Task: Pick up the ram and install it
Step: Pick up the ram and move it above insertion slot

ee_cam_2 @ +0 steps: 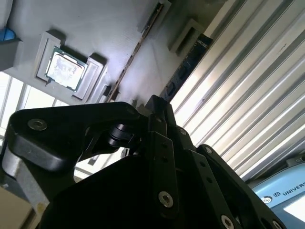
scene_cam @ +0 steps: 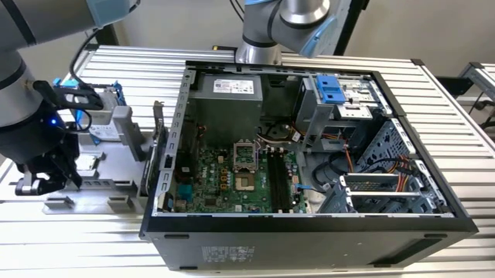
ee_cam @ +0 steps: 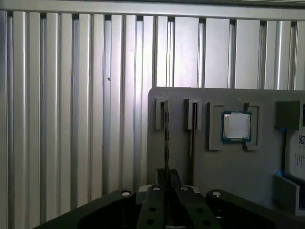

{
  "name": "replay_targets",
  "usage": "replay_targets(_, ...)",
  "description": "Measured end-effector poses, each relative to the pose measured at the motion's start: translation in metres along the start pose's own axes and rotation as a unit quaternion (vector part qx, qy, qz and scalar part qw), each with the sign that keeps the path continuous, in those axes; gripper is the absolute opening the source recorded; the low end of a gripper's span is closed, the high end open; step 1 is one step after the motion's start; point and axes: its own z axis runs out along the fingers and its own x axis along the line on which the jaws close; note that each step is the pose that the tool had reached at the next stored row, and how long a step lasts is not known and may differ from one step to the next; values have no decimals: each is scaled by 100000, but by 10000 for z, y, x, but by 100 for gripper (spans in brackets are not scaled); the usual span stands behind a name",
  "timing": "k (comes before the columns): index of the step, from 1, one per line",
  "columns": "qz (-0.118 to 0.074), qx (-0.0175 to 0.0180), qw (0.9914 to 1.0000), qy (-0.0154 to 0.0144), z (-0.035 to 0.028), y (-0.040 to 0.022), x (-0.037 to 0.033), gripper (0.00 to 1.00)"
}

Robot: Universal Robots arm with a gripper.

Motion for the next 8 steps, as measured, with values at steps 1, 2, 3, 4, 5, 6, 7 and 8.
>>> replay_targets(1,118,3,100000,-4,-11,0,0,0)
replay_targets(2,222,3,100000,-3,-22,1,0,0)
replay_targets(3,280,2,100000,-5,-36,1,-1,0)
replay_targets(4,284,6,100000,-10,-52,2,-1,0)
replay_targets(5,285,6,100000,-8,-71,2,-2,0)
replay_targets(6,286,8,100000,-11,-89,2,-2,0)
replay_targets(7,290,5,100000,-8,-106,3,-2,0)
replay_targets(8,288,7,100000,-10,-123,3,-3,0)
